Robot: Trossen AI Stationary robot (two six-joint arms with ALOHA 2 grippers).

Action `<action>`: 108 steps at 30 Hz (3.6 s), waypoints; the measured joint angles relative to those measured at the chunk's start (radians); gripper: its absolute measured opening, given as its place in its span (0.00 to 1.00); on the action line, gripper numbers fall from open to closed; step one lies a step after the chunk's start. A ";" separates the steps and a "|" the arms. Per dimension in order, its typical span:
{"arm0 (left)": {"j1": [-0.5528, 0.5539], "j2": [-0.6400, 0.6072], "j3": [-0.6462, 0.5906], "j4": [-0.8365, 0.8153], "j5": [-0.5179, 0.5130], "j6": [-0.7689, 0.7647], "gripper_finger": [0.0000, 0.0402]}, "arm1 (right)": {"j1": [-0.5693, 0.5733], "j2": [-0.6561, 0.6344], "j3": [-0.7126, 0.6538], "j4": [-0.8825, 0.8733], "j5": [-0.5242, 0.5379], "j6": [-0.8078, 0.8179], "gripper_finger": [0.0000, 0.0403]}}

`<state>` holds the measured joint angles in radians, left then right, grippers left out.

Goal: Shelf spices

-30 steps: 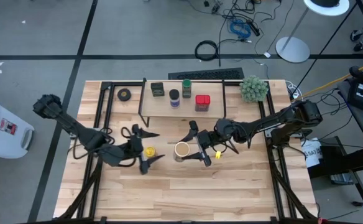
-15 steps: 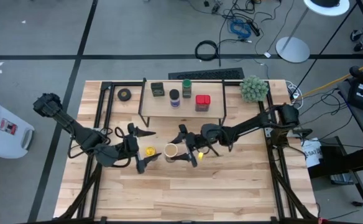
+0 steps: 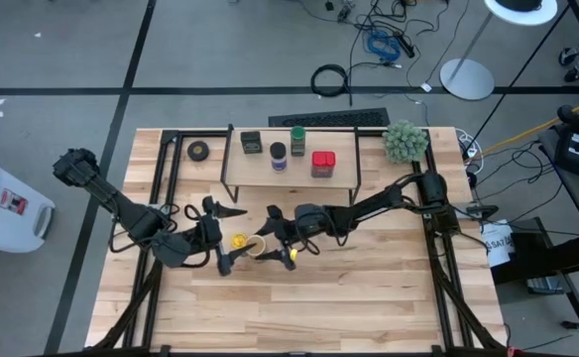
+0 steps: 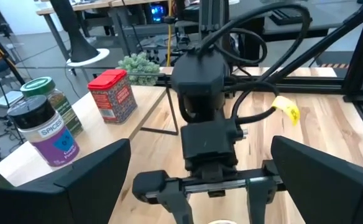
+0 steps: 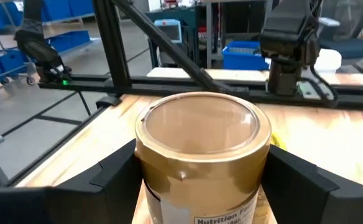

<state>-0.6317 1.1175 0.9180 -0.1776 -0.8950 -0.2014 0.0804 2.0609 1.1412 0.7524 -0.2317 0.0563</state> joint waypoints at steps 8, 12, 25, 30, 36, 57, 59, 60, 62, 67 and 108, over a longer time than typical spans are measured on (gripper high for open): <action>-0.017 0.000 0.000 0.001 -0.008 -0.001 0.99 | 0.000 0.000 0.000 -0.092 0.044 -0.008 0.67; -0.017 0.000 0.000 0.004 -0.020 -0.001 0.99 | -0.001 -0.001 0.000 -0.095 0.071 -0.012 0.67; -0.017 0.000 0.000 0.004 -0.022 0.004 0.99 | 0.000 -0.001 0.000 -0.136 0.109 0.002 0.67; -0.017 0.000 0.000 0.004 -0.023 0.005 0.99 | 0.000 -0.001 0.000 -0.136 0.109 0.003 0.67; -0.017 0.000 0.000 0.004 -0.023 0.004 0.99 | 0.000 0.036 0.000 -0.095 0.109 0.011 0.67; -0.017 0.000 0.000 0.004 -0.022 0.004 0.99 | -0.001 0.067 0.001 -0.046 0.126 0.013 0.69; -0.017 0.000 0.000 0.003 -0.022 0.004 0.99 | -0.001 0.067 0.001 -0.047 0.126 0.012 0.69; -0.017 0.000 0.000 0.003 -0.022 0.004 0.99 | -0.001 0.067 0.001 -0.048 0.125 0.012 0.69; -0.017 0.000 0.000 0.003 -0.022 0.003 0.99 | -0.001 0.067 0.001 -0.049 0.125 0.011 0.69; -0.017 0.000 0.000 0.003 -0.022 0.002 0.99 | -0.001 0.067 0.001 -0.059 0.119 0.011 0.71; -0.017 0.000 0.000 0.002 -0.022 0.002 0.99 | 0.024 0.021 0.000 -0.407 0.121 0.093 0.64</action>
<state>-0.6489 1.1175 0.9184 -0.1757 -0.9165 -0.1992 0.1043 2.0815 1.1408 0.3450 -0.1105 0.1497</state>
